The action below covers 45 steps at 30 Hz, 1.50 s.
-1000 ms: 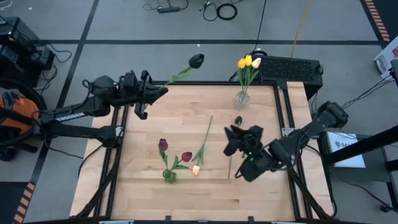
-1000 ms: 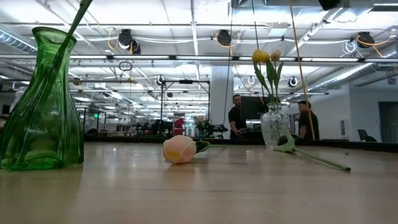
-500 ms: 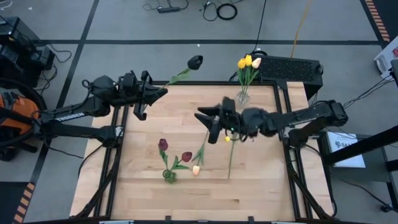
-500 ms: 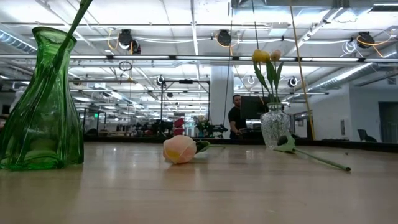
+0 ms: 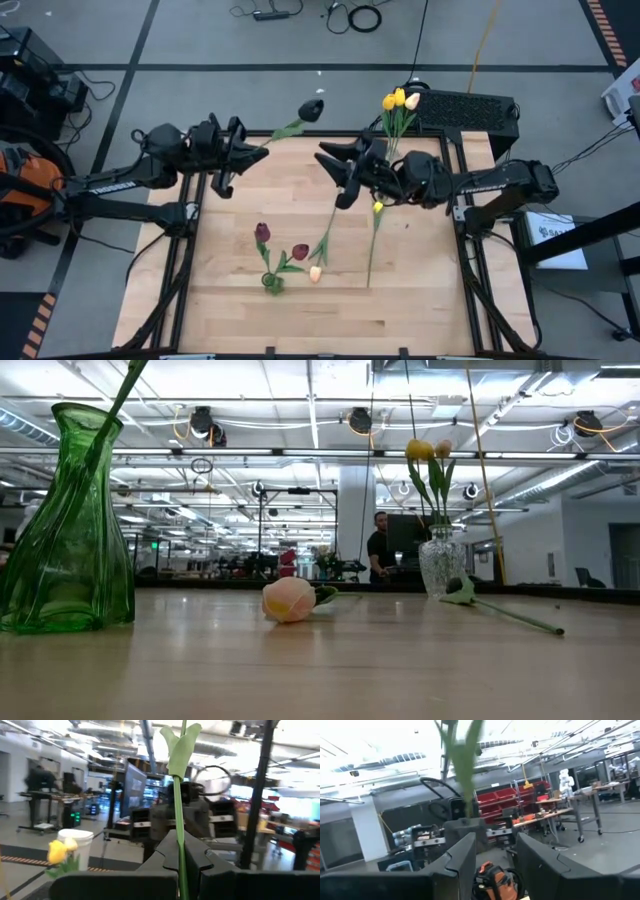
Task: Sort flowers into vase by color
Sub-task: Put the bottom black flower into the vase
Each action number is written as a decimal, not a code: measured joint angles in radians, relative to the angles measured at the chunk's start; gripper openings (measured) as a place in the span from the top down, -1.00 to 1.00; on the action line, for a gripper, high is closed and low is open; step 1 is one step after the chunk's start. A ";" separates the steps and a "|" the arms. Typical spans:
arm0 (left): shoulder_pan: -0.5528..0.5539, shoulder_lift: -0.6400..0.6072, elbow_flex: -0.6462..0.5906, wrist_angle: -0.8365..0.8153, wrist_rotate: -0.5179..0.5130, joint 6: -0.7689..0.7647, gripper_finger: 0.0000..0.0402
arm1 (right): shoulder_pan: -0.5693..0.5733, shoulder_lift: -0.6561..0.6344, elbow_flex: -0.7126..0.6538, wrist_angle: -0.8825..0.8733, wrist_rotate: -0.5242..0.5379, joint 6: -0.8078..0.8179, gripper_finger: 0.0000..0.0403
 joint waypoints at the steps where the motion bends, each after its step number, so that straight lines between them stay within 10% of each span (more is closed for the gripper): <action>1: -0.002 0.000 0.000 0.000 0.018 0.003 1.00 | -0.004 0.000 0.002 -0.003 0.000 0.000 0.33; 29: -0.026 0.074 0.001 -0.026 0.070 0.006 1.00 | -0.013 0.147 0.257 -0.117 -0.074 -0.195 0.35; 38: -0.026 0.074 0.001 -0.037 0.068 0.006 0.95 | -0.013 0.146 0.257 -0.112 -0.074 -0.201 0.93; 45: -0.026 0.073 0.001 -0.070 0.068 -0.001 0.93 | -0.014 0.146 0.257 -0.133 -0.074 -0.189 0.98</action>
